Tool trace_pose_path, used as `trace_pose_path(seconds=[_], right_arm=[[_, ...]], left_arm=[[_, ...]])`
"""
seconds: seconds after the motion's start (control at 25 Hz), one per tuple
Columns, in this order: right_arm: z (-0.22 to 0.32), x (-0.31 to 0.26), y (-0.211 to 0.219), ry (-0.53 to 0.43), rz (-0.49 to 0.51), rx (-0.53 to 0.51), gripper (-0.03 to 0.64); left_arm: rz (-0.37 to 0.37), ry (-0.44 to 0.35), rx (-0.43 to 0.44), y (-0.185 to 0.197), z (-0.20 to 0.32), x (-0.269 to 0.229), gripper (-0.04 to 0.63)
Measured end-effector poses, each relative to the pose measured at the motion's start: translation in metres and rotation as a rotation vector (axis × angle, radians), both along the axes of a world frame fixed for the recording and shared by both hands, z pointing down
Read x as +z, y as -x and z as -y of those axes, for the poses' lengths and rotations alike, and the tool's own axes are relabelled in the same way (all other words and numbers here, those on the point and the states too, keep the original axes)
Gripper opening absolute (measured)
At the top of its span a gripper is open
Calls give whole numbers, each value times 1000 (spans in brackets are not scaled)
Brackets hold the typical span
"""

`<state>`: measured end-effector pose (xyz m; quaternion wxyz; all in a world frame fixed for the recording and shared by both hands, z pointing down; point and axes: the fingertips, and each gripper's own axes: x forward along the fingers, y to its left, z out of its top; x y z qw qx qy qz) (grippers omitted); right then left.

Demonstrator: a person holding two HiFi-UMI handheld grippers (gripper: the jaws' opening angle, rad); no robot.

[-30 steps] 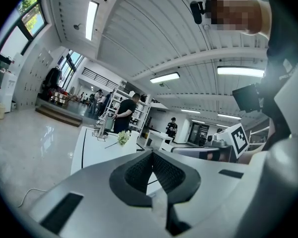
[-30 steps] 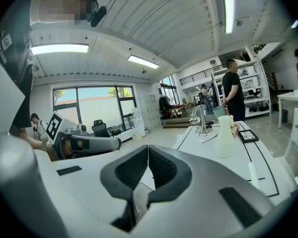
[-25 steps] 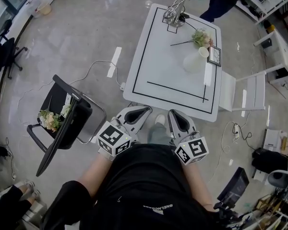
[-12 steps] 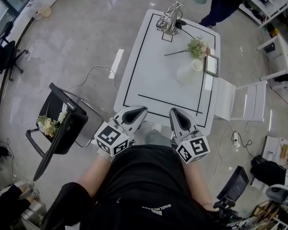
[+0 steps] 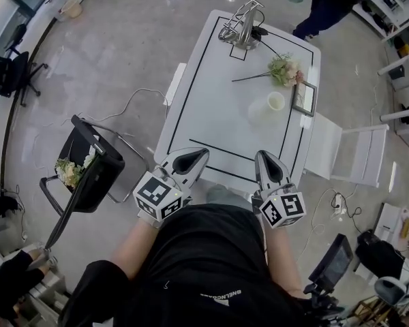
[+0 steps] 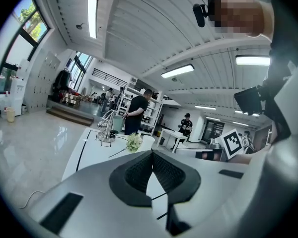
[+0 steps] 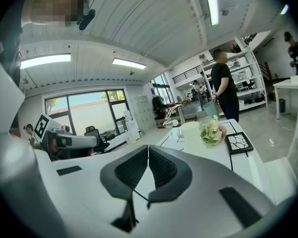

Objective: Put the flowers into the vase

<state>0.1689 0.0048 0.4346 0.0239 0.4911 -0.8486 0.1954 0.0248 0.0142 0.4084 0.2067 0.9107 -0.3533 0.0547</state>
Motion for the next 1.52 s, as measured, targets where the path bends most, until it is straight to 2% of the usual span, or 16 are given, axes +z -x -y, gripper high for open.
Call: trace_pose_path(seconds=[0.32, 0.52, 0.76, 1.0, 1.12, 1.32, 1.52], right_arm=[[43, 23, -77, 26, -17, 62, 12], [70, 41, -113, 28, -76, 40, 12], [108, 55, -136, -23, -262, -54, 14], [150, 59, -133, -104, -435, -152, 22], [170, 64, -124, -125, -529, -217, 77], [202, 76, -109, -170, -715, -320, 131], [236, 89, -106, -176, -899, -390, 210]], left_arm=[[48, 25, -76, -28, 21, 7, 5], [73, 56, -123, -44, 24, 14, 5], [92, 77, -166, -51, 27, 20, 6], [98, 73, -193, -50, 44, 22, 6], [94, 70, -196, -54, 54, 23, 6], [93, 98, -193, -61, 57, 35, 6], [94, 120, -192, -62, 61, 43, 6]])
